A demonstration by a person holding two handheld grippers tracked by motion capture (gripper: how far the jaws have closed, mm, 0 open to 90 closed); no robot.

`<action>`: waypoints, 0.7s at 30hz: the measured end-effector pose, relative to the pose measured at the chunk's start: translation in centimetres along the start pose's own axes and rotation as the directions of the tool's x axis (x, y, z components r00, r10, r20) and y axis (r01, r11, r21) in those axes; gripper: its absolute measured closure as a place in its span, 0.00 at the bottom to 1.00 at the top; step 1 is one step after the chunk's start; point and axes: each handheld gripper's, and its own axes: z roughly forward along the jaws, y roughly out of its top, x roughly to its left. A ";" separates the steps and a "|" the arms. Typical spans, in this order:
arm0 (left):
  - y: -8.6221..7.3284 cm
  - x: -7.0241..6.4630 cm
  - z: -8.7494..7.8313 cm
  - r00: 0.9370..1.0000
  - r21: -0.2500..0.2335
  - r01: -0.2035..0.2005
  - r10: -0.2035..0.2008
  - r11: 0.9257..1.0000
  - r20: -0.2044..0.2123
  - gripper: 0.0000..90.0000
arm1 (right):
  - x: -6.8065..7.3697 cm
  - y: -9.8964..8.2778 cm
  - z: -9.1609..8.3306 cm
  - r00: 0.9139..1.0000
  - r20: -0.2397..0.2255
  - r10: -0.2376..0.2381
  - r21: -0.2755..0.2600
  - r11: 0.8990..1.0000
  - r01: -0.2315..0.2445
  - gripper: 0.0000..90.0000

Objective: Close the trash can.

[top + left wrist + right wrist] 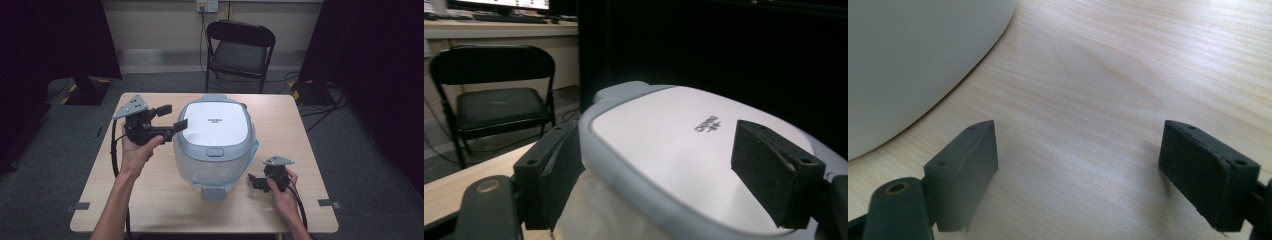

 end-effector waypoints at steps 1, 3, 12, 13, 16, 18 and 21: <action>-0.1 0.3 -0.3 1.000 -0.001 0.009 -0.009 1.000 -0.005 0.22 | 0.0 0.0 0.0 1.000 0.000 0.000 0.000 1.000 0.000 0.16; -0.4 1.1 -1.0 0.999 -0.017 0.042 -0.043 0.999 -0.023 0.23 | 0.0 0.0 0.0 1.000 0.000 0.000 0.000 1.000 0.000 0.16; -2.3 3.4 -3.7 0.985 0.022 0.079 -0.074 0.997 -0.155 0.23 | 0.0 0.0 0.0 1.000 0.000 0.000 0.000 1.000 0.000 0.16; -2.5 3.5 -3.9 0.984 0.035 0.076 -0.069 0.996 -0.165 0.23 | 0.0 0.0 0.0 1.000 0.000 -0.001 0.000 1.000 0.001 0.16; -3.3 3.8 -4.5 0.980 0.064 0.073 -0.060 0.995 -0.189 0.22 | 0.0 0.0 0.0 1.000 0.000 0.000 0.000 1.000 0.000 0.16; -4.2 4.3 -4.9 0.976 0.086 0.083 -0.063 0.993 -0.208 0.22 | 0.0 0.0 0.0 1.000 0.000 -0.001 0.000 1.000 0.001 0.16; -5.3 4.8 -5.4 0.969 0.119 0.088 -0.057 0.989 -0.242 0.21 | 0.0 0.0 0.0 1.000 0.000 0.000 0.000 1.000 0.000 0.16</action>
